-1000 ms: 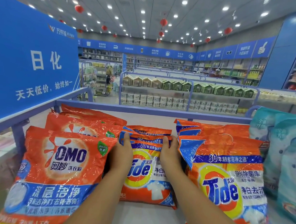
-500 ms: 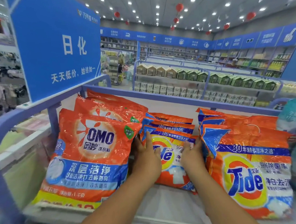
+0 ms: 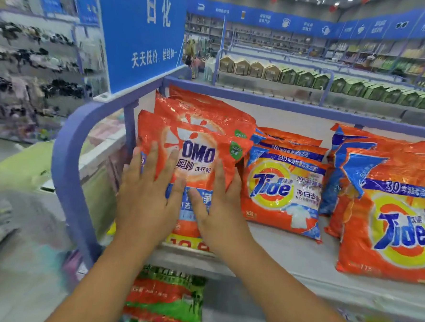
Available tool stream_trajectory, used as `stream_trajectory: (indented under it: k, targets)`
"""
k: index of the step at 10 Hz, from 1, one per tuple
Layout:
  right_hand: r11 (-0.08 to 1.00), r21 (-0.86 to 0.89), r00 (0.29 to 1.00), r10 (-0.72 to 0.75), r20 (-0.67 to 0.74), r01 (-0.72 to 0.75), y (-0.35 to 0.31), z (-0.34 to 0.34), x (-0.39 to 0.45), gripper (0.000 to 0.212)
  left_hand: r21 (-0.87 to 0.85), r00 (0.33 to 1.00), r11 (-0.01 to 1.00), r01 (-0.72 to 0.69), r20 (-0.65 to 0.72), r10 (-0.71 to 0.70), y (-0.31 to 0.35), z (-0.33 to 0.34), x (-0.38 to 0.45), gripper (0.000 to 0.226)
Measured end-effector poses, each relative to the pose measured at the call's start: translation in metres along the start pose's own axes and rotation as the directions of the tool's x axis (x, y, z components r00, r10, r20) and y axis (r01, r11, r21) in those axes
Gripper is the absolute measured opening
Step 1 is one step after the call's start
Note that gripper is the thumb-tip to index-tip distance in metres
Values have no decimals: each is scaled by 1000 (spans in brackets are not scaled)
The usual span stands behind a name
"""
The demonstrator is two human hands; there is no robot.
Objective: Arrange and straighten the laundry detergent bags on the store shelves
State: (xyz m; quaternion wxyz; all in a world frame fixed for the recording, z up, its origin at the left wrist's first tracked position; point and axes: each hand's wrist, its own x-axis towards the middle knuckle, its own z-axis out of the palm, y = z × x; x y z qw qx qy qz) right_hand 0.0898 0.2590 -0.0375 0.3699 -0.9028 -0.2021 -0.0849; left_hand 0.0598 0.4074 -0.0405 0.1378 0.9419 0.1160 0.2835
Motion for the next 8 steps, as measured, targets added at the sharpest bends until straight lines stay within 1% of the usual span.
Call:
stream_trajectory:
  k: [1,3,4,5,6,7,8]
  targets:
    - [1000,-10,999,3,39,-3,7,-1,10,81,-19,1000,1000,12,3,-12,-6,0,11,61]
    - [987,150,997,56,44,-62,9,-2,3,62,-32,1000,999,-13,5,13,-7,1,0,65]
    - [997,75,998,27,61,-32,18,-14,-5,57,-8,998,1000,-27,57,27,-7,-4,-13,64]
    - [997,-79,997,16,73,-11,25,-32,-15,57,6,986,1000,0,164,-1,2,-13,-17,65]
    - [983,-183,992,15,128,9,30,-50,-28,60,37,975,999,17,222,-25,16,-22,-22,67]
    - [966,-250,993,-41,115,69,38,-69,-55,60,102,968,995,-12,252,-14,34,-27,-43,70]
    - [946,-306,990,-73,119,107,54,-86,-89,63,65,969,996,-62,245,45,64,-26,-71,62]
